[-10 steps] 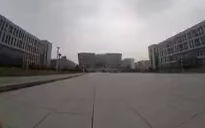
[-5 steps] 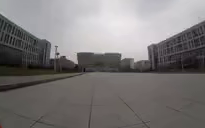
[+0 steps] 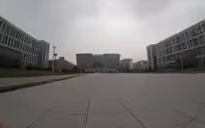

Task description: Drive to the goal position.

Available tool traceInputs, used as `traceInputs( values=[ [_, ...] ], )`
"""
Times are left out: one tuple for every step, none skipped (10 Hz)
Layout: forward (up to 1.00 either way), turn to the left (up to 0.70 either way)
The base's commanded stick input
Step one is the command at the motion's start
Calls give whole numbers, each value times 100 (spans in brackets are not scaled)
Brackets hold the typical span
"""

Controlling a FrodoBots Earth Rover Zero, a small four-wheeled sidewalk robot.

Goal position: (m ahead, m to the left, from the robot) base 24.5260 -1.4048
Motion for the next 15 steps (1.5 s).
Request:
traceInputs(
  values=[
    [70,-1],
    [70,-1],
    [70,-1],
    [70,-1],
    [70,-1],
    [70,-1],
    [70,-1],
    [70,5],
    [70,32],
    [70,34],
    [70,34],
    [70,32],
    [70,13],
    [70,-1],
    [70,-1]
  ],
)
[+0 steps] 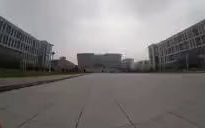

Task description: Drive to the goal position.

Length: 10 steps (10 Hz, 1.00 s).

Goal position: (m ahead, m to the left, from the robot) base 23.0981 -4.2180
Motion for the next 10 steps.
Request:
traceInputs(
  values=[
    [70,-1],
    [70,-1],
    [70,-1],
    [70,-1],
    [70,-1],
    [70,-1],
    [70,-1],
    [70,-1],
    [70,-1],
    [70,-29]
  ],
)
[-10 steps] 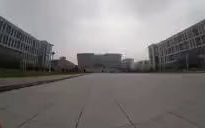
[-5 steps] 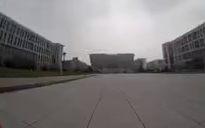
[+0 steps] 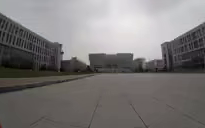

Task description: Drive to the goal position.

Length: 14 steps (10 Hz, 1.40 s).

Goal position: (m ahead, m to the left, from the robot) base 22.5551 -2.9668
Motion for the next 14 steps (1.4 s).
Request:
traceInputs(
  values=[
    [70,-36],
    [70,-36],
    [70,-7],
    [70,-1],
    [70,-1],
    [70,-1],
    [70,-1],
    [70,-1],
    [70,-1],
    [70,-1],
    [70,-1],
    [70,-1],
    [70,-1],
    [70,-1]
  ],
)
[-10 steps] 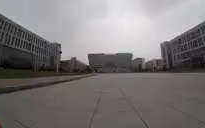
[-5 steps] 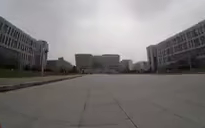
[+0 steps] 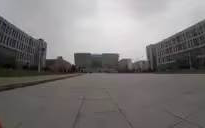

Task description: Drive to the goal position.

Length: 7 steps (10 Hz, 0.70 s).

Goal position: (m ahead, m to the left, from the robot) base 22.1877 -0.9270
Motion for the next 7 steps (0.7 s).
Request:
traceInputs(
  values=[
    [70,2],
    [70,29],
    [70,34],
    [70,34],
    [70,14],
    [70,-1],
    [70,-1]
  ],
)
